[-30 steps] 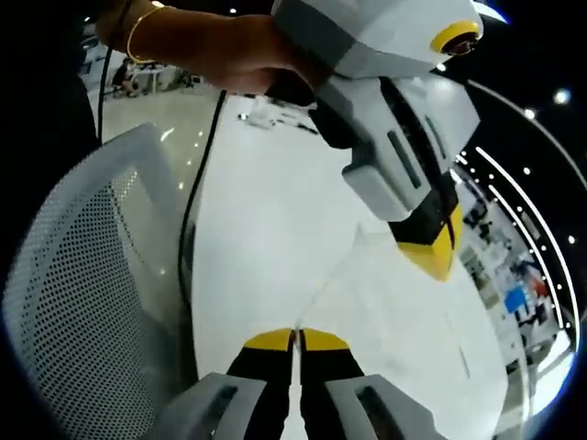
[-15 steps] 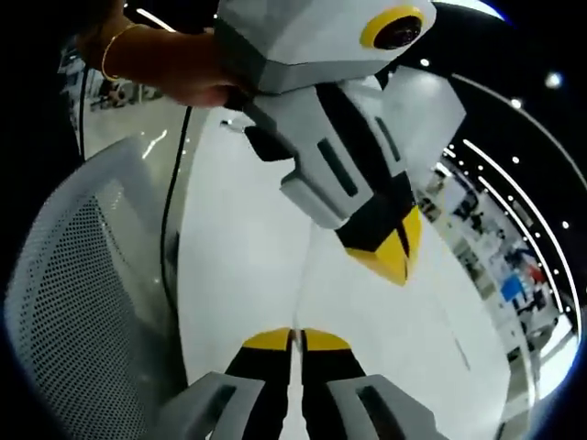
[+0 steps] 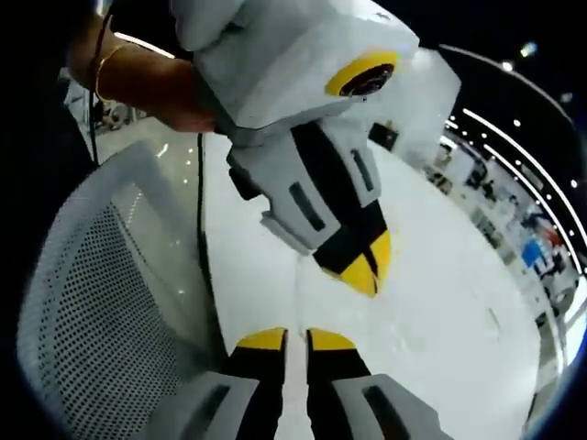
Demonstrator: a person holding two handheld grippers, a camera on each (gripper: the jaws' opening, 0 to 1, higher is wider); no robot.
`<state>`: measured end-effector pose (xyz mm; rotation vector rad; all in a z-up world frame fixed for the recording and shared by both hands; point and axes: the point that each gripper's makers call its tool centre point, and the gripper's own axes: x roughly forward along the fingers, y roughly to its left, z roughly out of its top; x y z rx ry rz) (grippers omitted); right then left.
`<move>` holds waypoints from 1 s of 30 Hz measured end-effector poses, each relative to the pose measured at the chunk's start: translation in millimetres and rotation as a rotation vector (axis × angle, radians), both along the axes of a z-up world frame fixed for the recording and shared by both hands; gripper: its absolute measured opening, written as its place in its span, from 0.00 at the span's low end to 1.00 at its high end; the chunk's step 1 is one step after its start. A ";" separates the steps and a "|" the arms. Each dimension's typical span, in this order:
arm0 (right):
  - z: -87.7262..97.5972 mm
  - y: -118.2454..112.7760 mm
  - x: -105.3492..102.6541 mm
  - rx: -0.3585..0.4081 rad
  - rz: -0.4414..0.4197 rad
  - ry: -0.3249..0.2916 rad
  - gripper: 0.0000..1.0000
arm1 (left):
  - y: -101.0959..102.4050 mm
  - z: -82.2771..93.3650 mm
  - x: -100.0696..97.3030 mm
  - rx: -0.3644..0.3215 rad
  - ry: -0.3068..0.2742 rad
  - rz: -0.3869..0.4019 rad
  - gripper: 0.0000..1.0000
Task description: Open the resealable bag by pulling the two sides of the seal apart until the entire bag opening is separated and visibly accessible.
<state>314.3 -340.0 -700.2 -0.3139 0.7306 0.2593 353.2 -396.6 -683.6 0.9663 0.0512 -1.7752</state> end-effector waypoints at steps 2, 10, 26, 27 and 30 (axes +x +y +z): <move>1.6 -0.5 -3.1 0.044 -0.041 -0.008 0.04 | 2.0 -5.9 -1.2 0.012 0.006 0.002 0.00; 2.3 -8.9 -18.2 0.109 -0.128 -0.002 0.06 | 7.3 -26.2 0.4 0.058 0.013 0.007 0.00; -7.7 -45.3 -36.2 0.123 -0.296 0.027 0.10 | -20.5 -51.6 31.1 0.096 -0.002 0.055 0.00; -8.2 -49.2 -37.6 0.128 -0.311 0.027 0.10 | -24.2 -53.3 33.5 0.099 0.001 0.061 0.00; -8.0 -56.4 -39.3 0.160 -0.349 0.022 0.10 | -33.1 -54.9 39.2 0.097 0.002 0.070 0.00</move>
